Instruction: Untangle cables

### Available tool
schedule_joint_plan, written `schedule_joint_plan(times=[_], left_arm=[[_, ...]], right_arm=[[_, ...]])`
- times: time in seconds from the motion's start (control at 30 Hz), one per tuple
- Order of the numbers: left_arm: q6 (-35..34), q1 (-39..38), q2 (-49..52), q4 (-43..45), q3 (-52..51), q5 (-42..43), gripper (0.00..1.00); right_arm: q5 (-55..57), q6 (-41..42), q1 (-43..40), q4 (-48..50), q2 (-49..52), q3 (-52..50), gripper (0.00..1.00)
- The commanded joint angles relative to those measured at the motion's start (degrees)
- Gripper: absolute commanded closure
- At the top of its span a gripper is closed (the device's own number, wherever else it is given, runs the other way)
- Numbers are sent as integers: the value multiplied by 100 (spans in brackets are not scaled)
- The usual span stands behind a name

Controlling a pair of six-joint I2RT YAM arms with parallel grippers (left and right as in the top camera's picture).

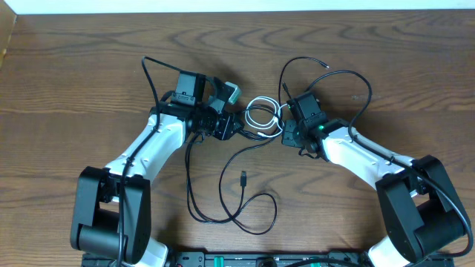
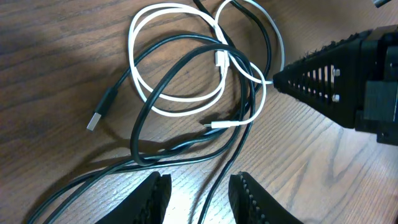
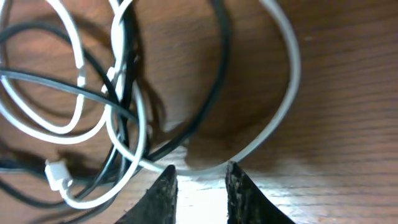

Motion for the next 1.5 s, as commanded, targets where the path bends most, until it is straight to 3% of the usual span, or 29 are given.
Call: schedule_joint_plan(times=[0.0, 0.07, 0.27, 0.4, 0.5, 0.57, 0.7, 1.47], left_arm=[[-11, 20, -129, -26, 9, -50, 63], [-11, 20, -129, -26, 9, -48, 63], [-11, 20, -129, -28, 9, -48, 64], [-11, 20, -129, -28, 9, -42, 64], [-11, 17, -129, -28, 9, -26, 63], [-11, 17, -129, -28, 9, -28, 64], [-11, 17, -129, -28, 9, -26, 63], [-11, 2, -129, -136, 9, -9, 63]], right_arm=[[350, 195, 39, -9, 20, -50, 74], [365, 457, 39, -26, 20, -61, 67], [393, 2354, 39, -24, 20, -208, 46], [511, 3792, 83, -4, 20, -365, 49], [734, 4284, 151, 2, 20, -389, 55], [782, 4358, 190, 142, 20, -389, 65], [776, 4358, 227, 372, 20, -389, 76], [1272, 4356, 227, 815, 59, -393, 80]])
